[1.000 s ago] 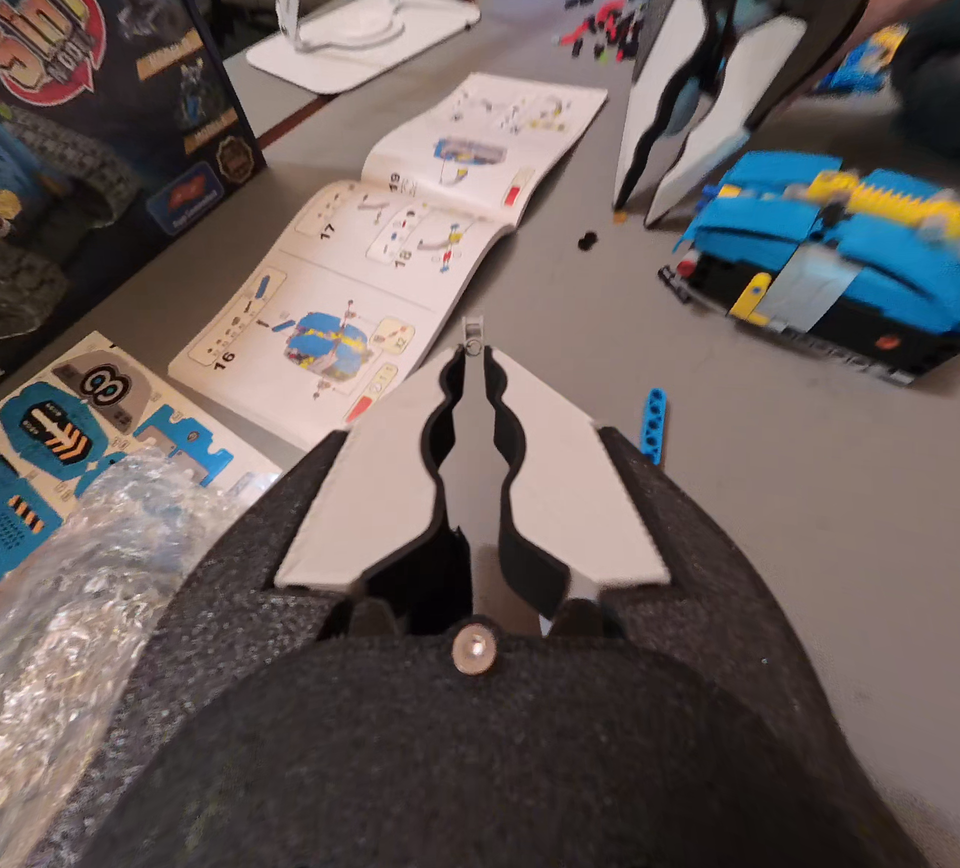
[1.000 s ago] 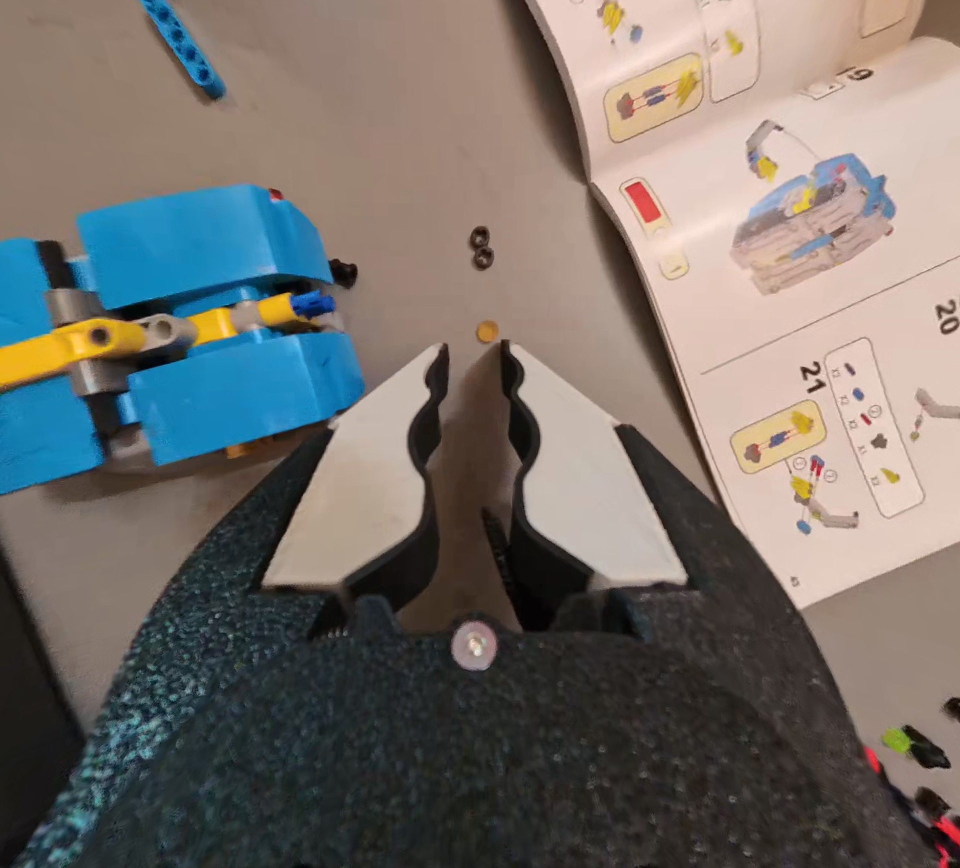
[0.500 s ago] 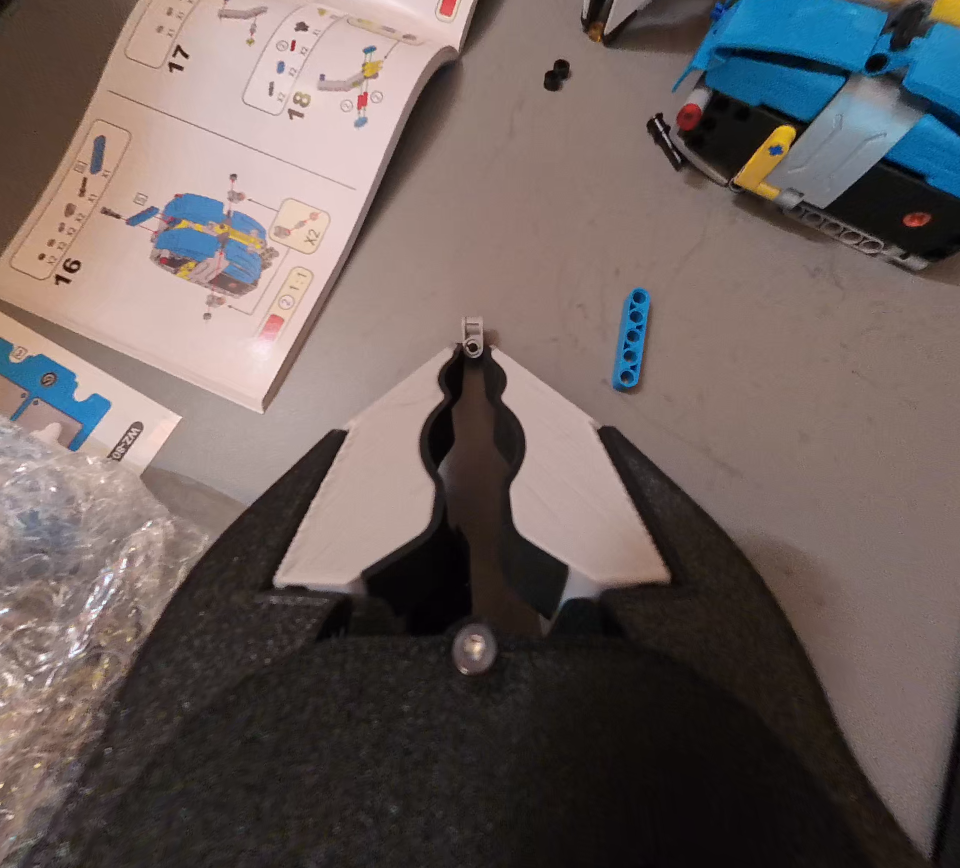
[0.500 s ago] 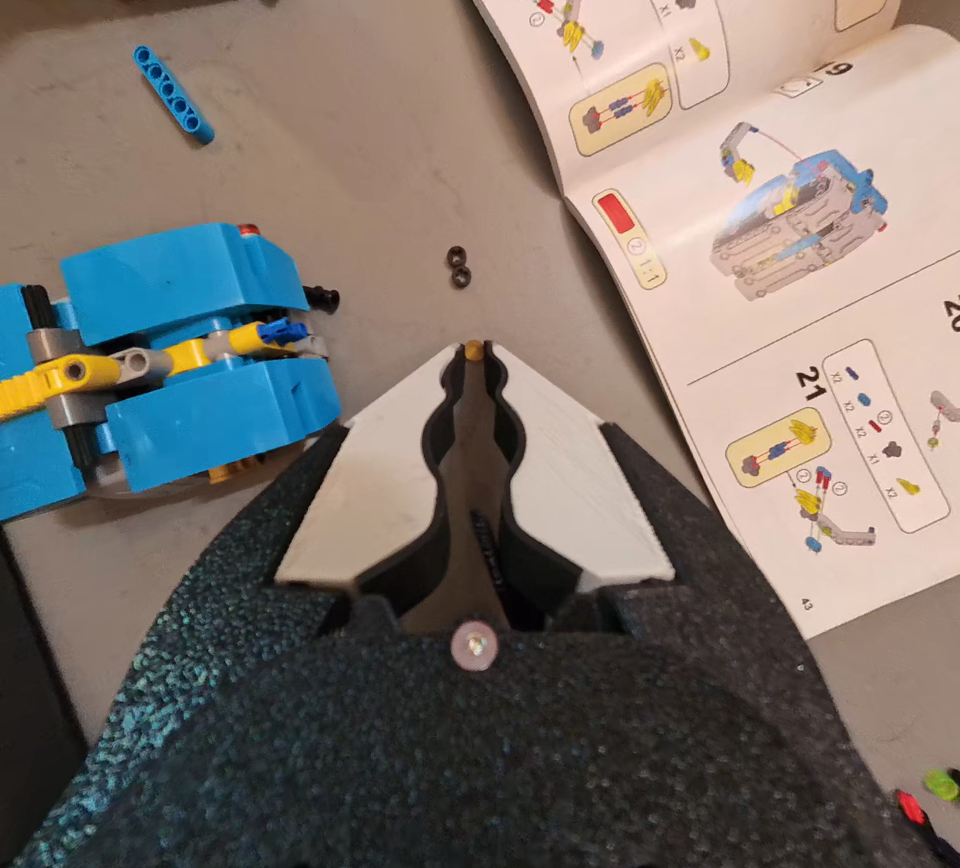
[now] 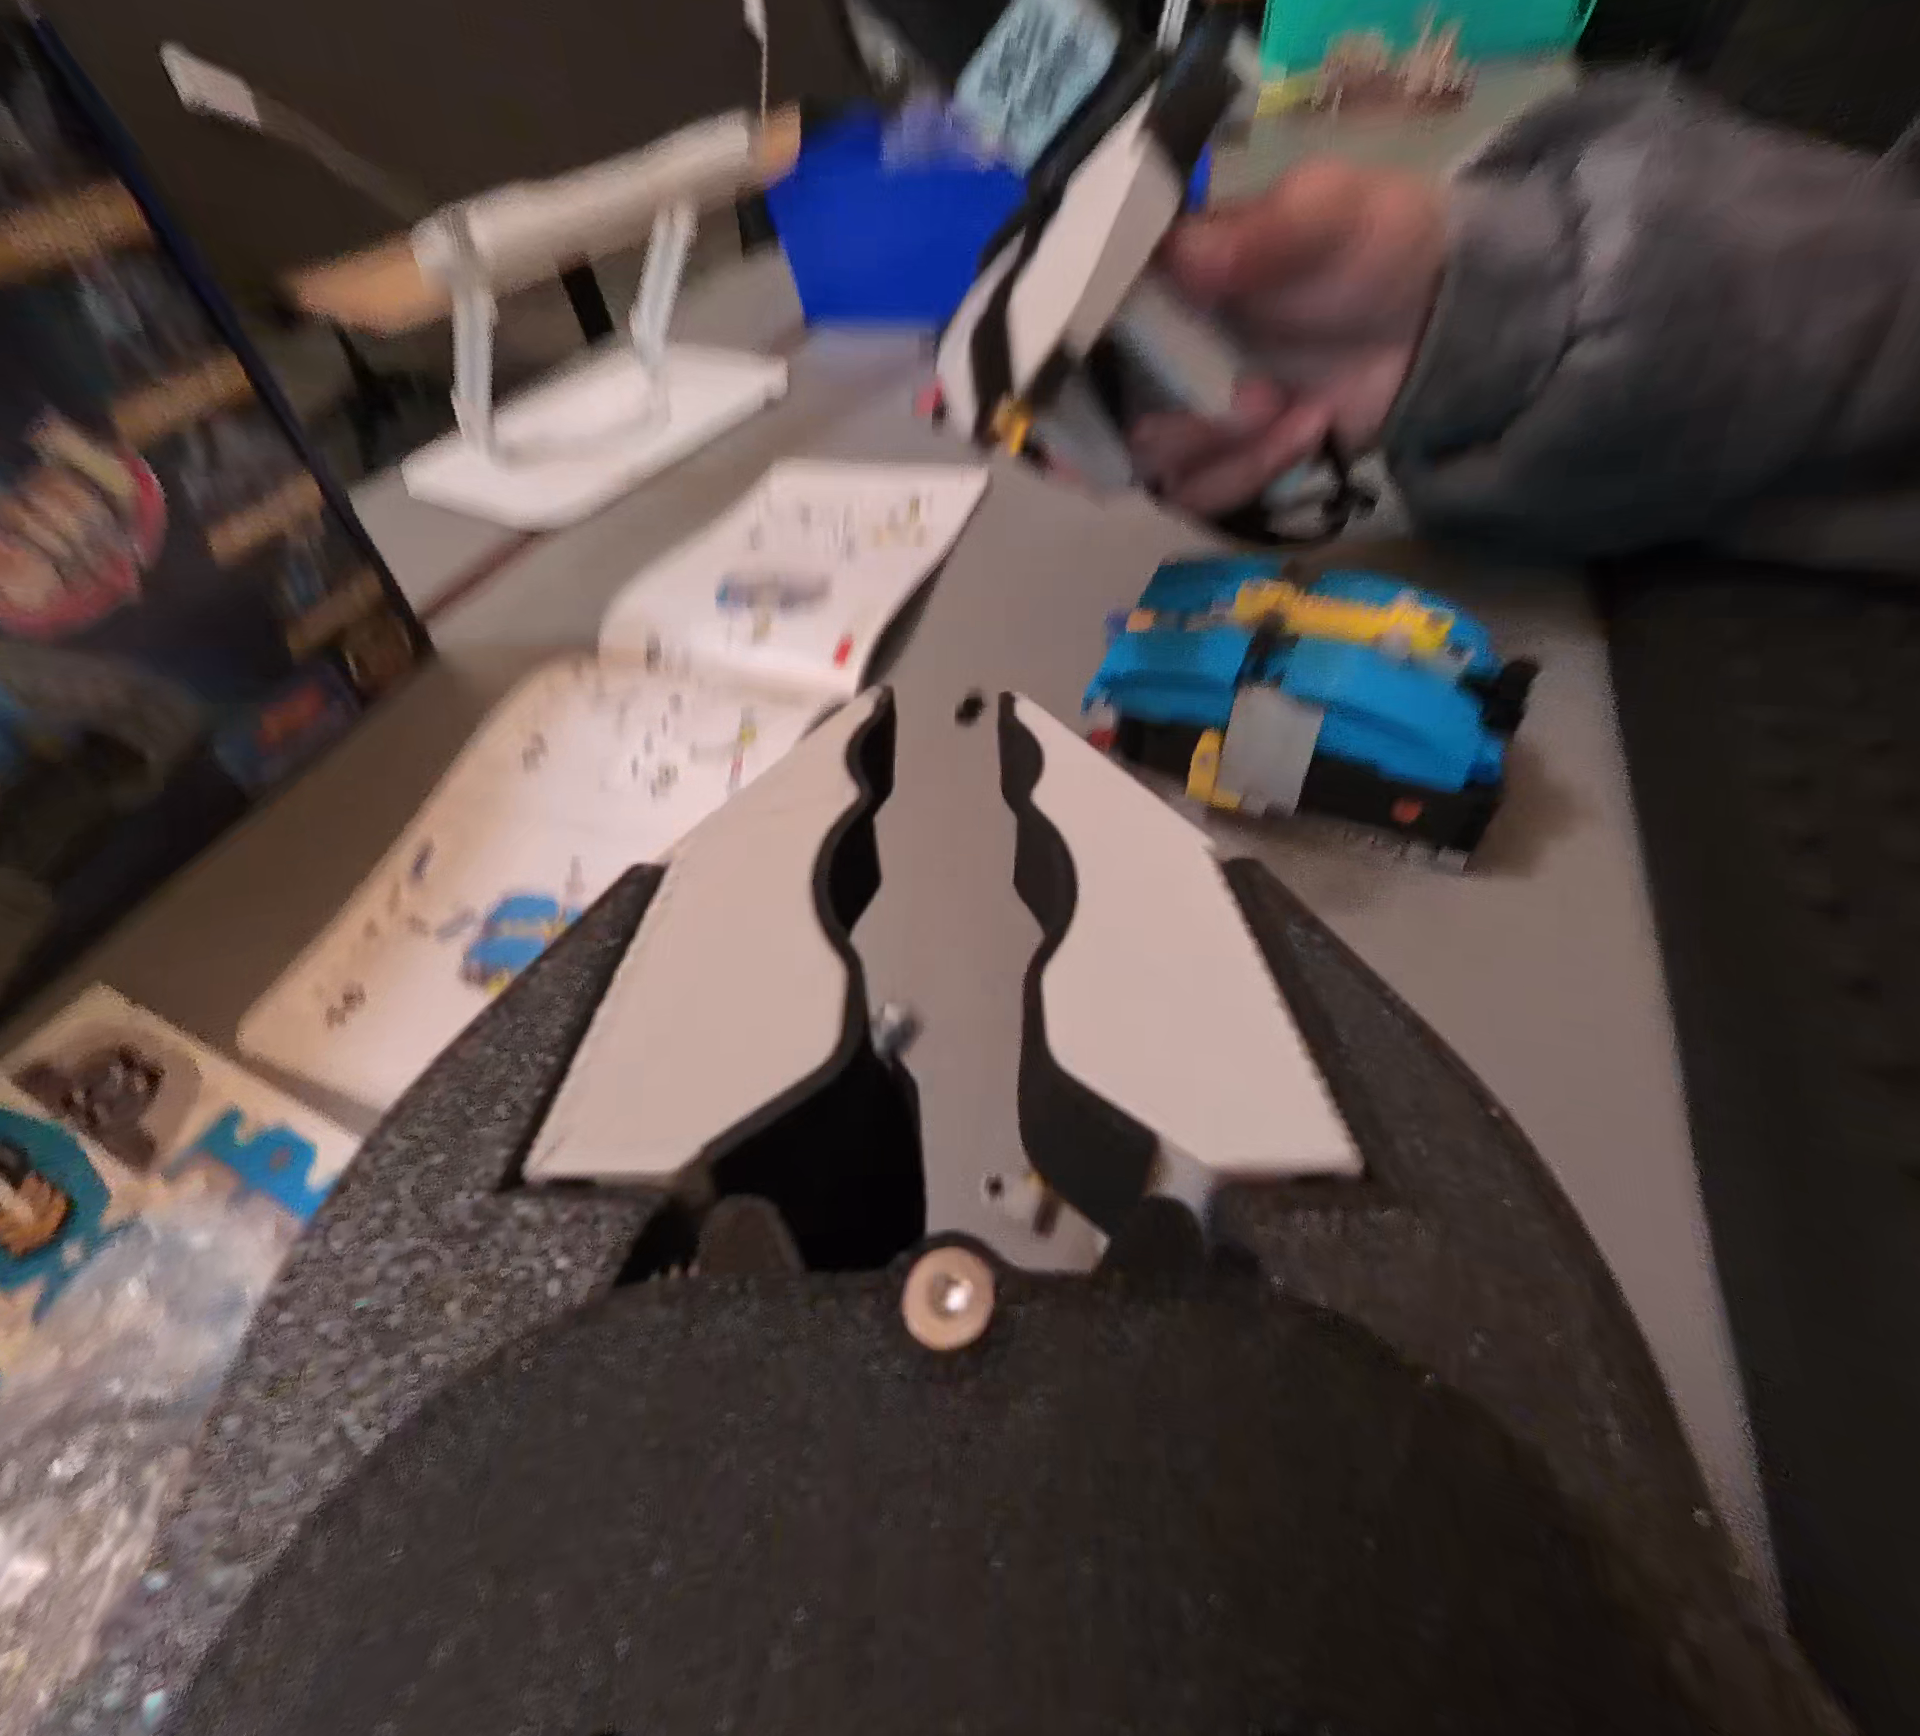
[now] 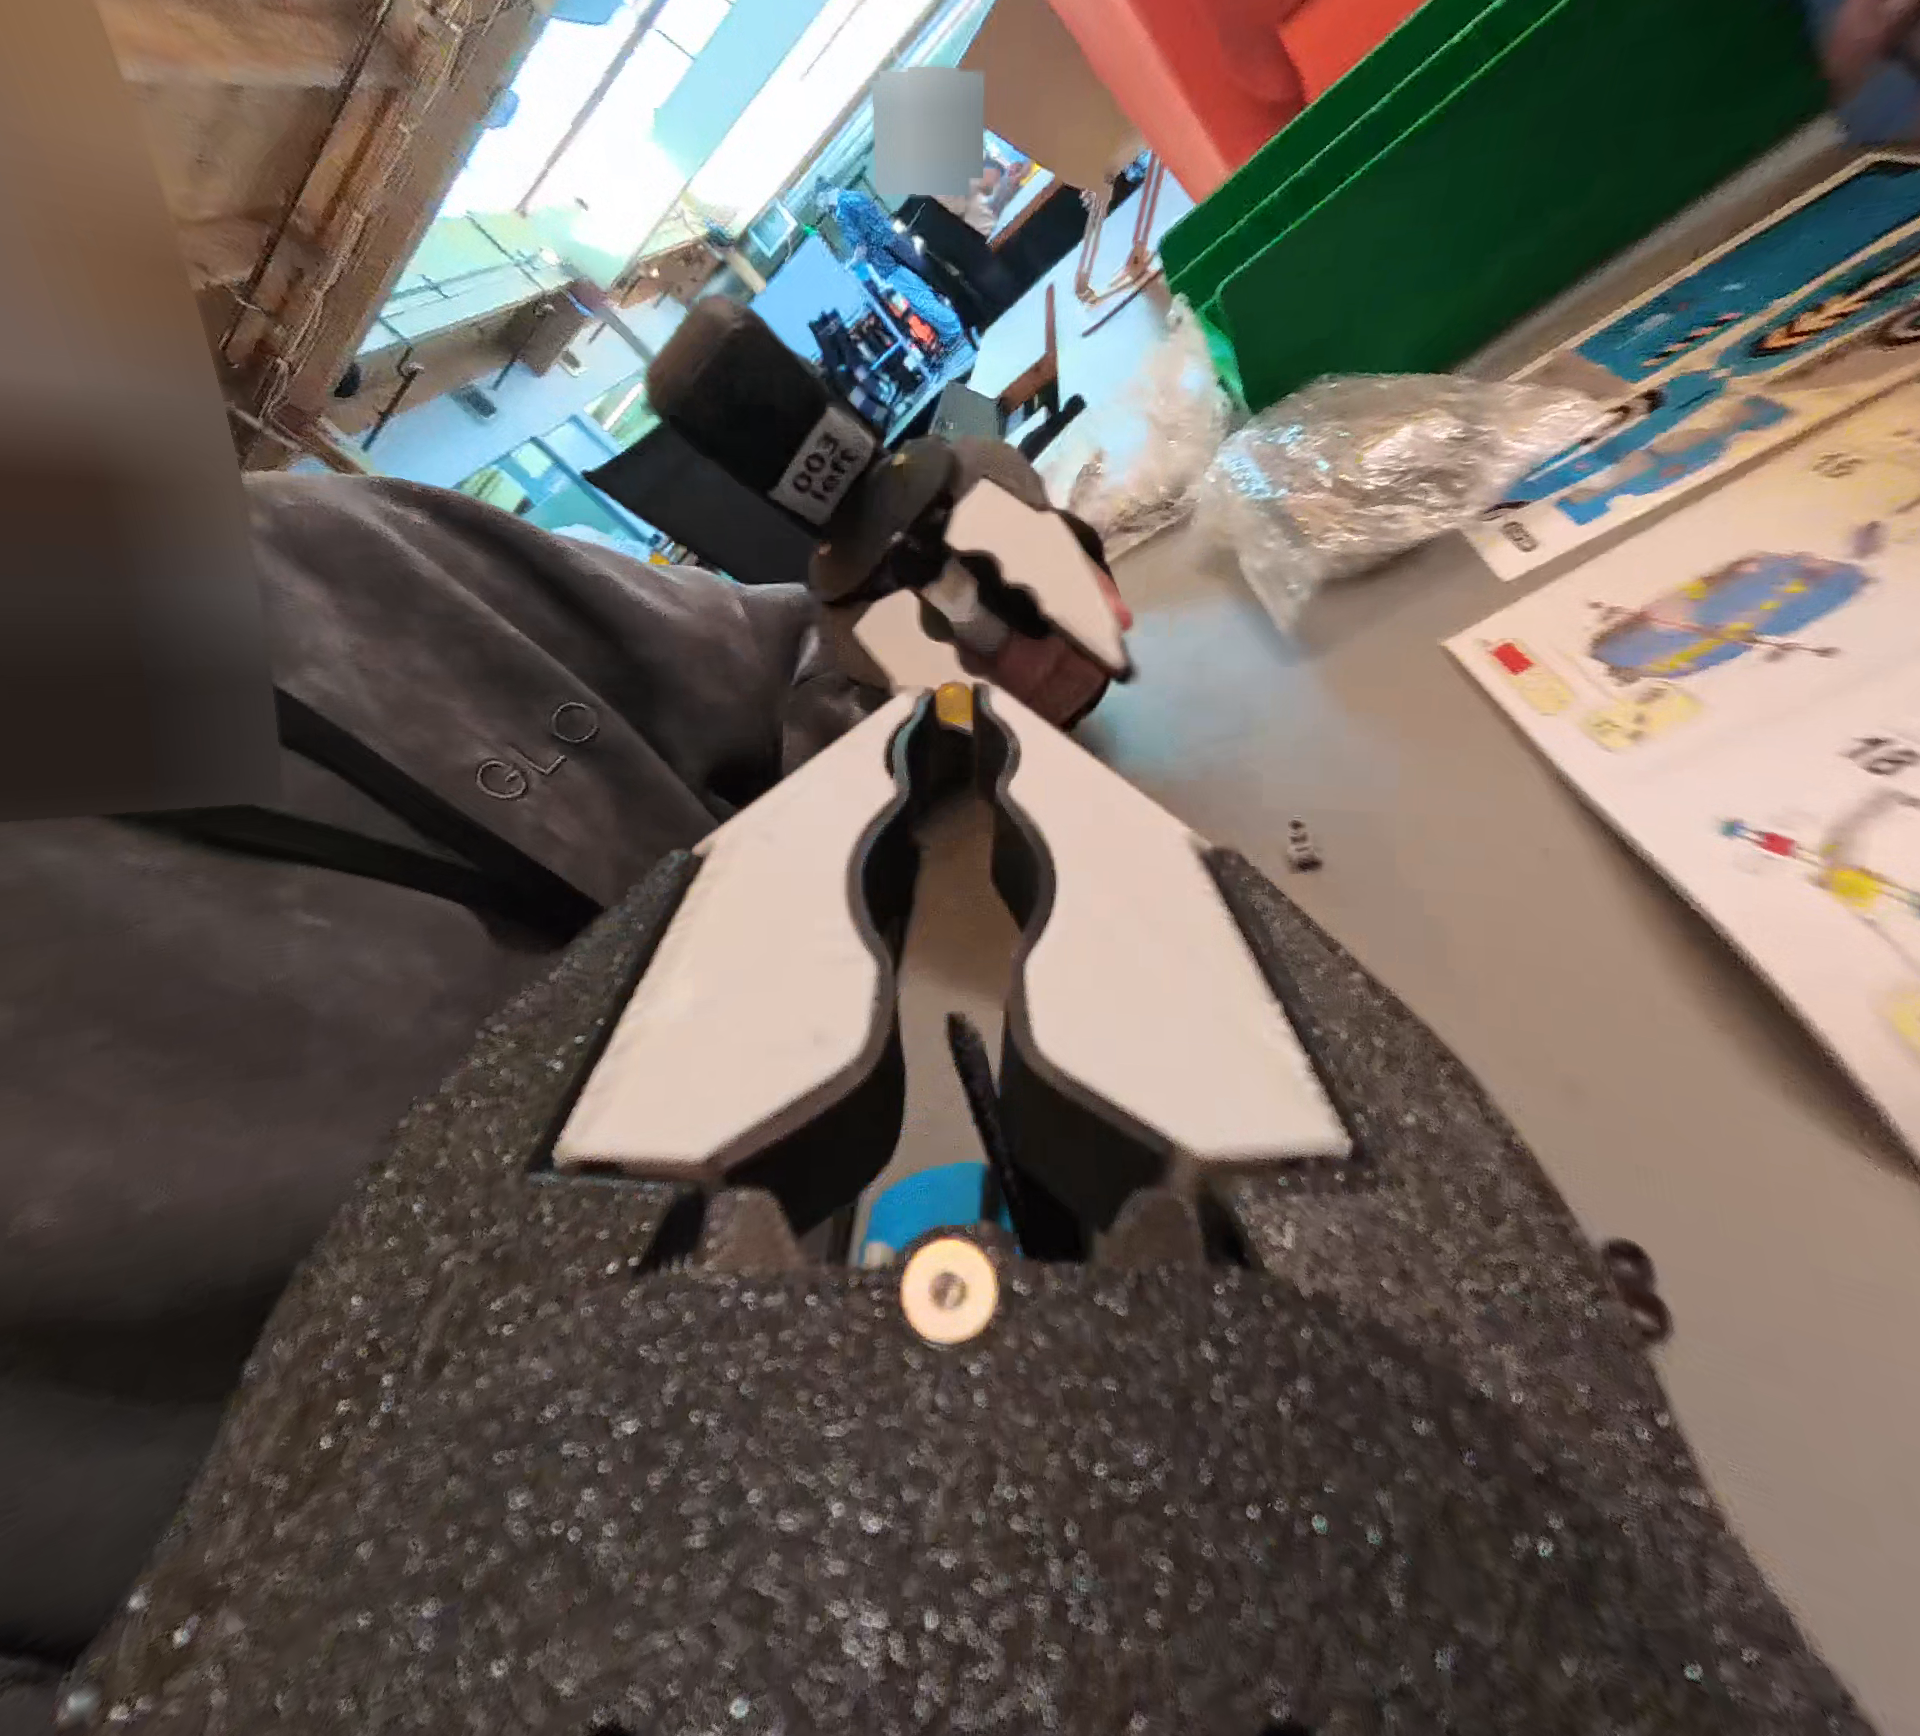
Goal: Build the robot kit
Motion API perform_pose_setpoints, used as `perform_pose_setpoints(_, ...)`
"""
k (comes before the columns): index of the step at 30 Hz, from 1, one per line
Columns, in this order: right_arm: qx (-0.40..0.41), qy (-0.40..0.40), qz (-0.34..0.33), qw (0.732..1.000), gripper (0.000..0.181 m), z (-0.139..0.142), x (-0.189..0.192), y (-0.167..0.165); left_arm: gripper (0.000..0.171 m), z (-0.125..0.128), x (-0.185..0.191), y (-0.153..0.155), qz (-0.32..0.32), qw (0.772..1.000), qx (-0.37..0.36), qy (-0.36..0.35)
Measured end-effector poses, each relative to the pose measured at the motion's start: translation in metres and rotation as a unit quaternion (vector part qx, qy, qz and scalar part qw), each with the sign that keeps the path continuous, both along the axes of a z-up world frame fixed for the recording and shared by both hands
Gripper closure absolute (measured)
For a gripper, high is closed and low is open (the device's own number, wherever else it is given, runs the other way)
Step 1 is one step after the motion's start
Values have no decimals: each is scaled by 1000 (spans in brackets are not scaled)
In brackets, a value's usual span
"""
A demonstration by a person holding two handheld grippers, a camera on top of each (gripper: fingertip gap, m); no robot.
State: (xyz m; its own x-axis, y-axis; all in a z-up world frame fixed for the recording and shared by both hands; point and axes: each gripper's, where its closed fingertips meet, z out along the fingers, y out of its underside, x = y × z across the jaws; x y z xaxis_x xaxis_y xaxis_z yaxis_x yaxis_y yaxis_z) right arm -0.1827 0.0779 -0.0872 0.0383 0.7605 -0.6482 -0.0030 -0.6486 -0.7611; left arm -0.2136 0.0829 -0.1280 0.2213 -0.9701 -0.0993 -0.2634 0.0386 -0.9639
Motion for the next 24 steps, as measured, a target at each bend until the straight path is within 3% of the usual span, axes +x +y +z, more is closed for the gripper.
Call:
perform_pose_setpoints(2,9,-21,10,1000,175,-3,-12,-7,161,23,1,-13,-6,997,47,-55)
perform_pose_setpoints(5,23,-48,18,998,175,-8,-26,-14,165,37,0,-20,6,992,103,-78)
perform_pose_setpoints(14,6,-56,77,995,175,-15,-38,-34,154,30,2,-37,-34,980,192,-39)
perform_pose_setpoints(24,12,-73,82,994,176,-20,-37,-37,168,18,6,-41,-33,967,252,-1)
